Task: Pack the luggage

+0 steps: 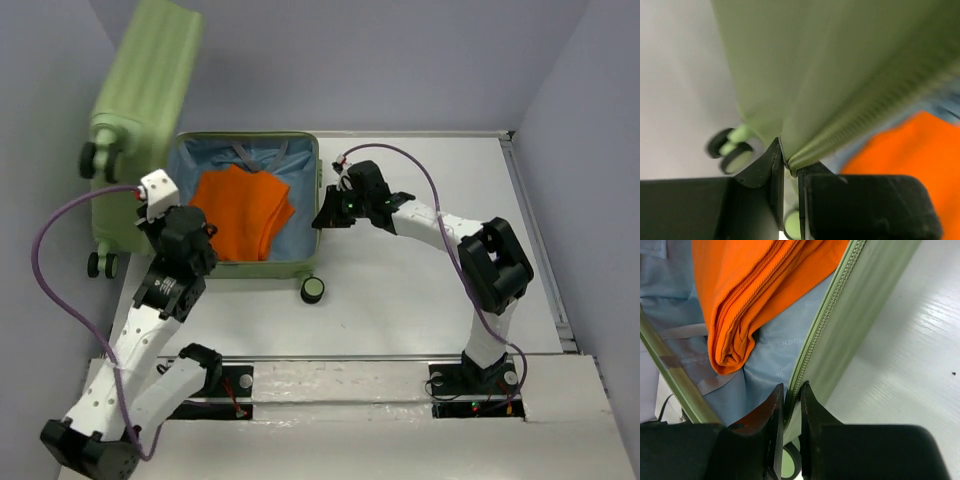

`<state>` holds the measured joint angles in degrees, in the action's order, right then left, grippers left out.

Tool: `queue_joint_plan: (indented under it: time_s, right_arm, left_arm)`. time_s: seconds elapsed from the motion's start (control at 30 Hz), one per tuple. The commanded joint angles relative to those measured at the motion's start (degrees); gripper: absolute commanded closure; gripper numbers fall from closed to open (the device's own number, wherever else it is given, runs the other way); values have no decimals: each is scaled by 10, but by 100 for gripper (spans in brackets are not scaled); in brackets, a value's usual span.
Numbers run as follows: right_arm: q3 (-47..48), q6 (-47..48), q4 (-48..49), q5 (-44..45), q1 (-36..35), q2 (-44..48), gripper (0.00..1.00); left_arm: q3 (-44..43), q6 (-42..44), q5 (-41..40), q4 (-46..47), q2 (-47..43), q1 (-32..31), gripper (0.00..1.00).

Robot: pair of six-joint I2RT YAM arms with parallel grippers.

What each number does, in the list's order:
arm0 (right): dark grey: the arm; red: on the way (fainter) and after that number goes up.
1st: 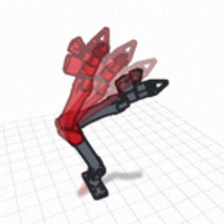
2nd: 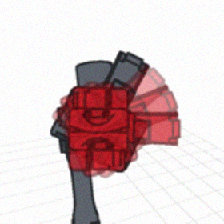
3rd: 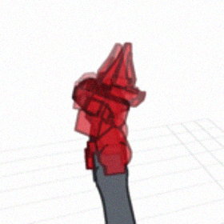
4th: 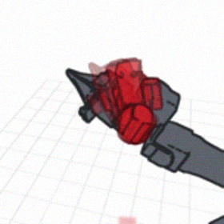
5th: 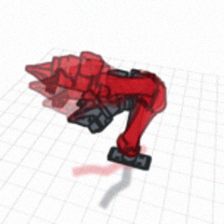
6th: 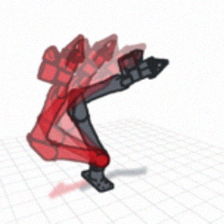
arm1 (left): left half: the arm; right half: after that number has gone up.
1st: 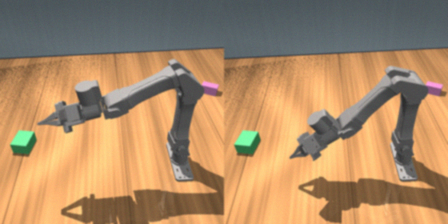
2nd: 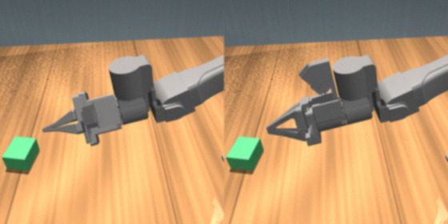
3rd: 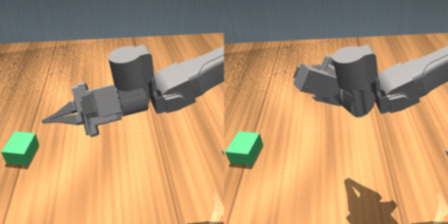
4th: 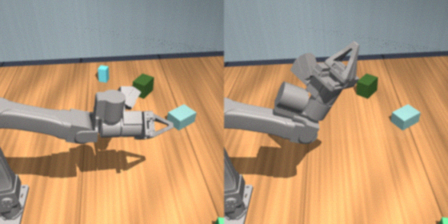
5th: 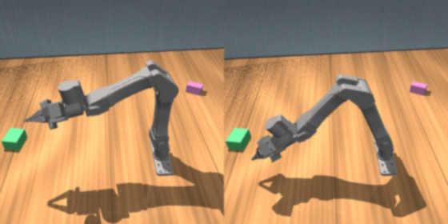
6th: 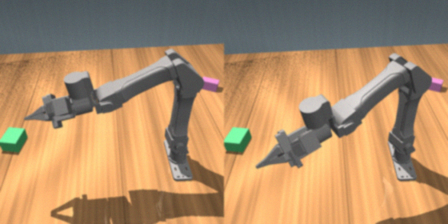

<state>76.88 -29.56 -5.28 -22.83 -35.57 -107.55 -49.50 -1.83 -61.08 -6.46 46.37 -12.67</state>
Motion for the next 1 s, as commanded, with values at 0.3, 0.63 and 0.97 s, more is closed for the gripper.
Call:
queue_joint_plan:
  time_s: [0.3,0.63,0.97]
  right_arm:
    - [-56,22,30,66,-10,-3,93]
    - [-137,31,47,89,41,63,93]
    - [-247,55,34,83,178,203,93]
  left_arm:
    - [-74,-108,49,-134,11,-644,19]
    - [-153,-108,176,-100,-56,-729,1]
    - [-223,-101,100,-106,-22,-612,1]
